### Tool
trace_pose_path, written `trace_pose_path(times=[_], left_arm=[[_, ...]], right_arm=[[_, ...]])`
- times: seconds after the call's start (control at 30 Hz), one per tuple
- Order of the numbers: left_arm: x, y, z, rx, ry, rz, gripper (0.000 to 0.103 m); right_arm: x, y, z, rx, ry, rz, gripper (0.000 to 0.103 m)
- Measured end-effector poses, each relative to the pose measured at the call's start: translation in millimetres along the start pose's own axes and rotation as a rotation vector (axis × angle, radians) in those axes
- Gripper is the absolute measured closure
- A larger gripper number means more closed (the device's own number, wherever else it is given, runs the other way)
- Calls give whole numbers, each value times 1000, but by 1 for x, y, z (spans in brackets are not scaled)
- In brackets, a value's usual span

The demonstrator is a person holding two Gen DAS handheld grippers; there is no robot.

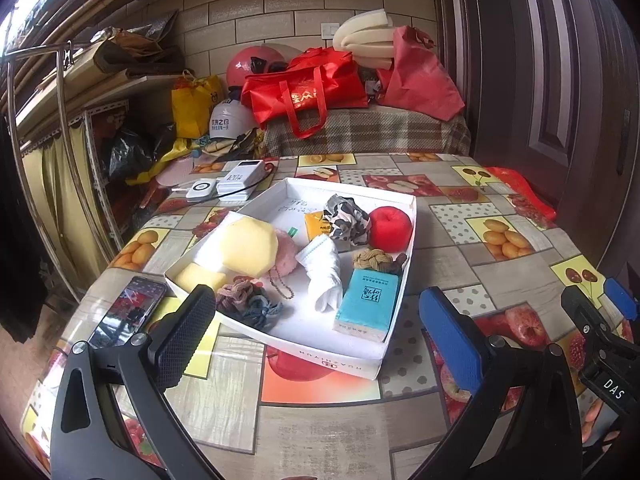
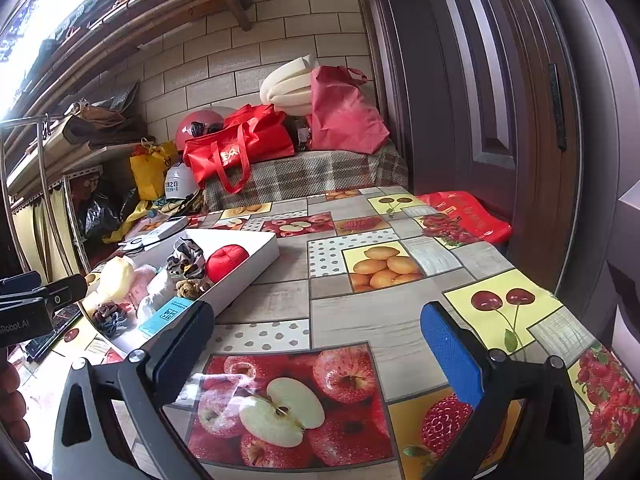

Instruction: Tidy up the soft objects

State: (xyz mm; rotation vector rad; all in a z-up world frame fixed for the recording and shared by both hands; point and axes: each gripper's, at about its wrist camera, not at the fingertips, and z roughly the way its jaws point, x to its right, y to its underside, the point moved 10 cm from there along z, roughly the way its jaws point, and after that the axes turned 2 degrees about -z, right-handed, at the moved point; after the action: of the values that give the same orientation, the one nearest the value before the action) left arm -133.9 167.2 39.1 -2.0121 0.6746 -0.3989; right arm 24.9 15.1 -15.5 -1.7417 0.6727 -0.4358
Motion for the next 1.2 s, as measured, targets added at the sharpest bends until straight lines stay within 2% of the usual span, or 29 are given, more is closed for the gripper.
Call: trace_pose_path(times=[1.2], left_arm=[[2, 5, 3, -22, 38, -23, 0]], right_arm=[[1, 0, -1, 0, -1, 10, 0]])
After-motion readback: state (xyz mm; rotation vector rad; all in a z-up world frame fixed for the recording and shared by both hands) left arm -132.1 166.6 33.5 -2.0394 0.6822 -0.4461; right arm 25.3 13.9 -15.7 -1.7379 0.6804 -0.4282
